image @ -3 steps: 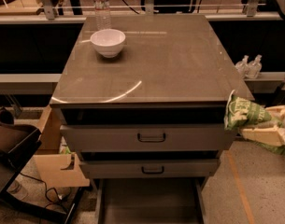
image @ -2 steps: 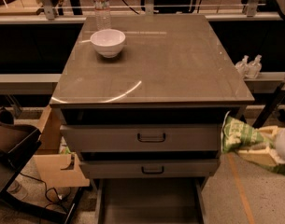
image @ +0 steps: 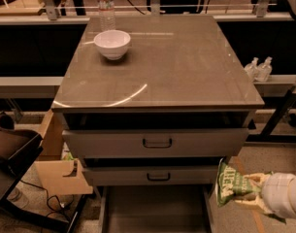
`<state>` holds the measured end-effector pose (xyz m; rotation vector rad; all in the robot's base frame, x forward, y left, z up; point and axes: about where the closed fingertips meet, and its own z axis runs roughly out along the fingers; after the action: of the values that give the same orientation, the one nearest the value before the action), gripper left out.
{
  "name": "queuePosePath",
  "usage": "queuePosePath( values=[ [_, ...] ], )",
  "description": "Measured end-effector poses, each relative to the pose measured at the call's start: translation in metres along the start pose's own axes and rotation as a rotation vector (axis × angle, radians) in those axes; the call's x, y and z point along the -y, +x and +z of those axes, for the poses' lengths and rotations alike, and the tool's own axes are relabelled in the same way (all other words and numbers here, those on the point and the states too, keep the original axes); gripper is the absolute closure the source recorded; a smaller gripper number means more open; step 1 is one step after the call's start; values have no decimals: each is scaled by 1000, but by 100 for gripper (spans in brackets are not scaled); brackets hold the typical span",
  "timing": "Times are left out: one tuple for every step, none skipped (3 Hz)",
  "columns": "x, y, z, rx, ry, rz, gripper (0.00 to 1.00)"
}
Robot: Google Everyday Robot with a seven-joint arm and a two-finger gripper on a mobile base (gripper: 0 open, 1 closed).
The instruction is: Place green jalapeno chip bag into bottom drawer
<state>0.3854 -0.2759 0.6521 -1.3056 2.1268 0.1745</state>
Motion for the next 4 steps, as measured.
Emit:
queuePosePath(
  values=[
    [-21, 18, 25, -78, -40, -46, 100],
    [-25, 20, 30, -92, -53, -57, 100],
    [-27, 17, 43, -107, -58, -70, 100],
    [-34, 15, 83, -146, -72, -93, 100]
  ],
)
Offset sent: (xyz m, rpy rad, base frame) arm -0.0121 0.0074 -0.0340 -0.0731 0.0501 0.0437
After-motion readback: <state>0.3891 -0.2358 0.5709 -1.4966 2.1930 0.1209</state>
